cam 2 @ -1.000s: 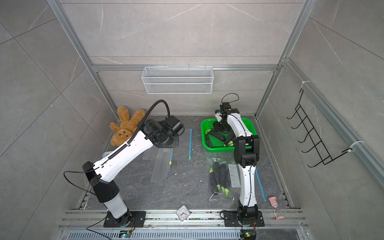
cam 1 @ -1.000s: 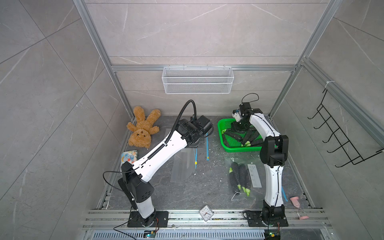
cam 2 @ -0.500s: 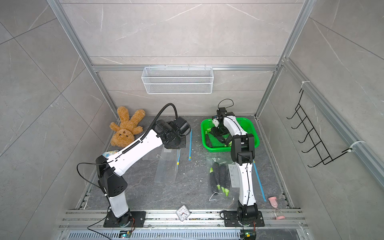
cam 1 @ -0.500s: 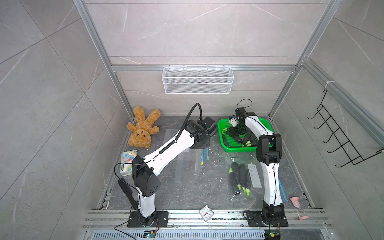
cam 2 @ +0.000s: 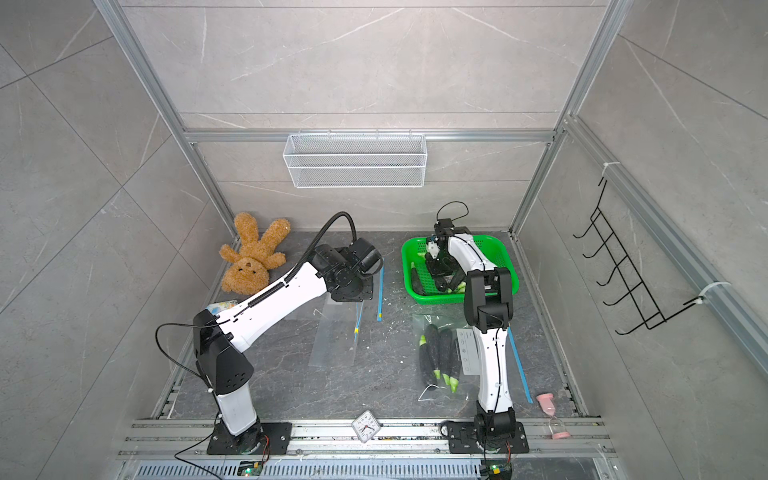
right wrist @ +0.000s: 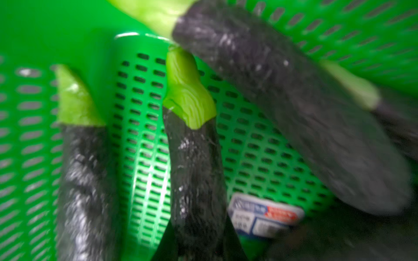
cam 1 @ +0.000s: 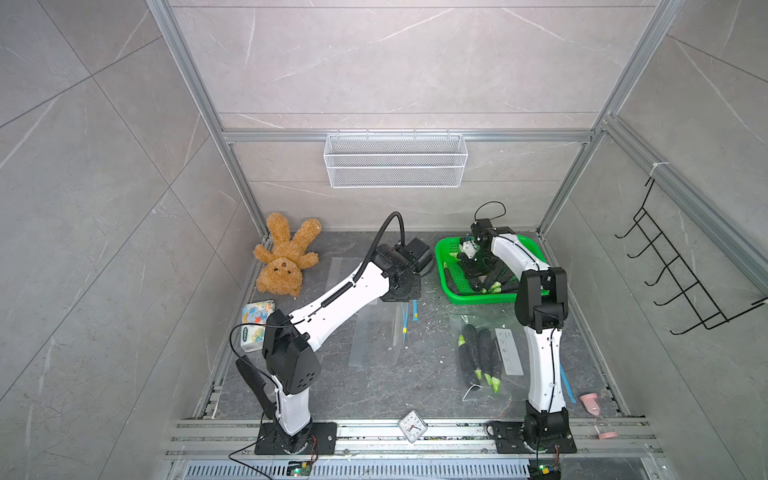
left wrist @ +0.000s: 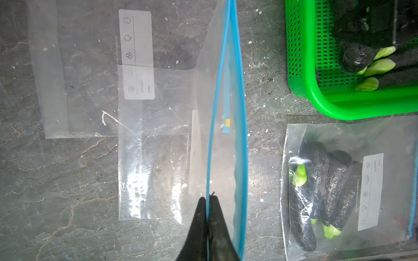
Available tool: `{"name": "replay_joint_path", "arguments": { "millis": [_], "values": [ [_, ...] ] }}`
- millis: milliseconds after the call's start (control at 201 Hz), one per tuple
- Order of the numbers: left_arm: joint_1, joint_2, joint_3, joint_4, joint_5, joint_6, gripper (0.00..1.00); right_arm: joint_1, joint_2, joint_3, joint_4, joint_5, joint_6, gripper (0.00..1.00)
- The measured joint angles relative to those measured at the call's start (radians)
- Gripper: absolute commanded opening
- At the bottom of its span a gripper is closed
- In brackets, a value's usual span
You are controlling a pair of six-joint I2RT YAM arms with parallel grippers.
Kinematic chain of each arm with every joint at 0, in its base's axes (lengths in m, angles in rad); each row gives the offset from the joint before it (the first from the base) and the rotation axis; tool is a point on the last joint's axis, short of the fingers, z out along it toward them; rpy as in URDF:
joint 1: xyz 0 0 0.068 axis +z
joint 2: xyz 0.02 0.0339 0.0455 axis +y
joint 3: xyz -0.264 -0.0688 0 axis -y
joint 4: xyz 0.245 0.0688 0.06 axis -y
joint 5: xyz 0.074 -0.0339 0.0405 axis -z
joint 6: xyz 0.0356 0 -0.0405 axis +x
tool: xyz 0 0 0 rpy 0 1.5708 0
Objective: Place the eggplant in a zip-top bag and seal the zipper
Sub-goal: Pick up the eggplant from the basket.
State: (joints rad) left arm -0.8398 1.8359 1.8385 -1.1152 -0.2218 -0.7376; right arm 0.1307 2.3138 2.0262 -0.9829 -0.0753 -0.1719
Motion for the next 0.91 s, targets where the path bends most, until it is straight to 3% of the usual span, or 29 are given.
{"name": "replay_joint_path", "arguments": {
  "millis": [244, 468, 692, 906],
  "values": [
    [0.000, -0.032, -0.051, 0.037, 0.020, -0.026, 0.00, 0.000, -0.270, -0.065, 0.012, -0.035, 0.061, 0.03],
    [0.000, -0.083, -0.095, 0.087, 0.020, -0.061, 0.00, 0.013, -0.541, -0.314, 0.107, -0.151, 0.167, 0.00],
    [0.000, -0.141, -0.164, 0.165, 0.019, -0.113, 0.00, 0.057, -0.865, -0.715, 0.422, -0.371, 0.475, 0.00],
    [0.000, -0.162, -0.196, 0.209, 0.021, -0.126, 0.00, 0.215, -0.918, -0.803, 0.748, -0.415, 0.741, 0.00]
  ]
}}
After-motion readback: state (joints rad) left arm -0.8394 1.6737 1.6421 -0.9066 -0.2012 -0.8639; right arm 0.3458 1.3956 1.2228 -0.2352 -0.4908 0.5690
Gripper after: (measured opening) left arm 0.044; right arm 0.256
